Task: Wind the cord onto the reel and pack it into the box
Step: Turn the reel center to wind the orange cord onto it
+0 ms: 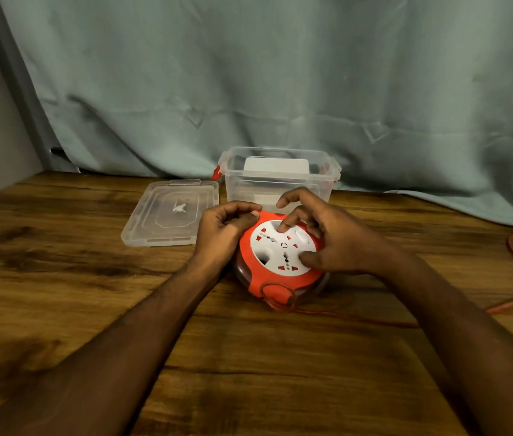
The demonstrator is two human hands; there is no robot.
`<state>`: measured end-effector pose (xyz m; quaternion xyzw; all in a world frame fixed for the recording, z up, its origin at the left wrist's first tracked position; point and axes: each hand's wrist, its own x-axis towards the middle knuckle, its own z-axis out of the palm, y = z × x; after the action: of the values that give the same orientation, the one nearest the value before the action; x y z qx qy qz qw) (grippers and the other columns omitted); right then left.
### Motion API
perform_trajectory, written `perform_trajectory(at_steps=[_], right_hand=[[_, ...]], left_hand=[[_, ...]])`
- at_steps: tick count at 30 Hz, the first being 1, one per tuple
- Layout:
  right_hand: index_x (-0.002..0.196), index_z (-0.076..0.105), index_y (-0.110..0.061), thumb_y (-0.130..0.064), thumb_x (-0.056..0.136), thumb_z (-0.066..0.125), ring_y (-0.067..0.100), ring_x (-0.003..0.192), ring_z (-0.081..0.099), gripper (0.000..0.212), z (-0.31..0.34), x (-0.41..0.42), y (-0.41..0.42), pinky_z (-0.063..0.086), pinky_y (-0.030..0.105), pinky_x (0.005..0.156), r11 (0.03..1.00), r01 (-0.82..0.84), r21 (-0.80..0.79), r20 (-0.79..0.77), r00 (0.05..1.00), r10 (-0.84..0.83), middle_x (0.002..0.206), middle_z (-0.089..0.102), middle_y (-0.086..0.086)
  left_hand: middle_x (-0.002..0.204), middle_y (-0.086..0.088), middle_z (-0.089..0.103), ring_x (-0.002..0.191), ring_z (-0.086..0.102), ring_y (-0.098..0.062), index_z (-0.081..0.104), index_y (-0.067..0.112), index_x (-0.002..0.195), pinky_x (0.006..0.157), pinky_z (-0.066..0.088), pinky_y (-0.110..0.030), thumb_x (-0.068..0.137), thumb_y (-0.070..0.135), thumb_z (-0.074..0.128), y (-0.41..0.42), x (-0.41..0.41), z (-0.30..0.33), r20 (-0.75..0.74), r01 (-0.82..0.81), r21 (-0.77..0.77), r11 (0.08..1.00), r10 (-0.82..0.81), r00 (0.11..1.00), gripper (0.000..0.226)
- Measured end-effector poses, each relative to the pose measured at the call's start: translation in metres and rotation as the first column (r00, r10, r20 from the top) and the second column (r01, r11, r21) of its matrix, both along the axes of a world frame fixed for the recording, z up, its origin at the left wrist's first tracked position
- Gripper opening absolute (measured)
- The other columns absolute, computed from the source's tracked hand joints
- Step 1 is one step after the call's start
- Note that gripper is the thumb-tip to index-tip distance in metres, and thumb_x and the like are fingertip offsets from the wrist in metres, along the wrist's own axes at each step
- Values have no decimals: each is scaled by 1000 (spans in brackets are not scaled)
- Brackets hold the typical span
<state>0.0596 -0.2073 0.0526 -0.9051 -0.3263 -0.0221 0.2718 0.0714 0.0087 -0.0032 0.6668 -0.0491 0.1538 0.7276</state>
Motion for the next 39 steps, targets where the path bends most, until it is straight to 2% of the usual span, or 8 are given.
perform_trajectory(at_steps=[5, 10, 15, 20, 29, 33, 36, 39], right_hand=[[126, 31, -39, -22, 66, 94, 14, 93, 72, 89, 2, -3, -3, 66, 38, 70, 999, 31, 30, -5, 1000, -31, 106, 67, -12], [111, 41, -38, -45, 61, 94, 12, 93, 71, 73, 3, -6, 2, 65, 35, 69, 994, 112, -18, 75, 991, -110, 98, 70, -12], [72, 56, -22, -59, 59, 90, 5, 60, 54, 52, -1, -14, 11, 35, 22, 52, 973, 215, -83, 215, 957, -193, 62, 59, -11], [52, 52, -17, -69, 60, 85, 7, 48, 49, 62, -4, -17, 21, 32, 24, 52, 956, 287, -62, 271, 927, -261, 47, 52, -6], [54, 43, -23, -84, 65, 68, 15, 74, 61, 67, -15, -17, 40, 51, 34, 73, 889, 455, -53, 266, 865, -426, 59, 50, -10], [63, 52, -22, -83, 69, 65, 20, 83, 65, 63, -22, -17, 49, 45, 31, 71, 867, 497, -1, 306, 826, -473, 70, 55, -5], [74, 71, -19, -79, 71, 67, 20, 83, 67, 61, -23, -18, 50, 52, 33, 75, 879, 477, 18, 269, 844, -463, 69, 56, -6], [64, 64, -21, -74, 75, 70, 14, 80, 64, 54, -20, -18, 45, 46, 27, 66, 895, 447, 16, 236, 868, -438, 65, 53, -13]], left_hand=[[103, -11, 77, 96, 74, -30, 77, 7, 102, 81, 62, -41, 91, 7, 69, -2, -1, 1, -5, -7, -6, 1000, 7, 1000, 14], [103, -13, 77, 94, 74, -30, 76, 5, 103, 79, 62, -39, 91, 6, 68, -1, -1, 2, -5, -7, -30, 1000, 6, 1000, 15], [101, -13, 77, 90, 74, -27, 77, 5, 102, 74, 59, -34, 91, 5, 68, 0, 2, -1, 3, -9, -28, 1000, 9, 1000, 14], [98, -11, 78, 87, 75, -24, 77, 6, 100, 73, 59, -32, 91, 4, 68, 0, 3, -1, 19, 6, -14, 1000, -5, 1000, 13], [98, -14, 77, 93, 74, -29, 76, 4, 99, 79, 61, -39, 90, 2, 66, -1, 1, 0, 31, -47, -16, 999, 48, 998, 14], [100, -15, 77, 98, 73, -33, 76, 3, 100, 85, 61, -44, 89, 3, 68, -1, 2, -1, 20, -74, -15, 997, 74, 997, 14], [99, -14, 78, 97, 74, -32, 77, 5, 100, 83, 61, -43, 89, 4, 68, -1, 3, -1, 6, -59, -17, 998, 60, 998, 14], [99, -12, 78, 96, 74, -30, 77, 6, 99, 79, 61, -39, 90, 4, 67, 1, 3, -1, -1, -48, -7, 999, 48, 999, 14]])
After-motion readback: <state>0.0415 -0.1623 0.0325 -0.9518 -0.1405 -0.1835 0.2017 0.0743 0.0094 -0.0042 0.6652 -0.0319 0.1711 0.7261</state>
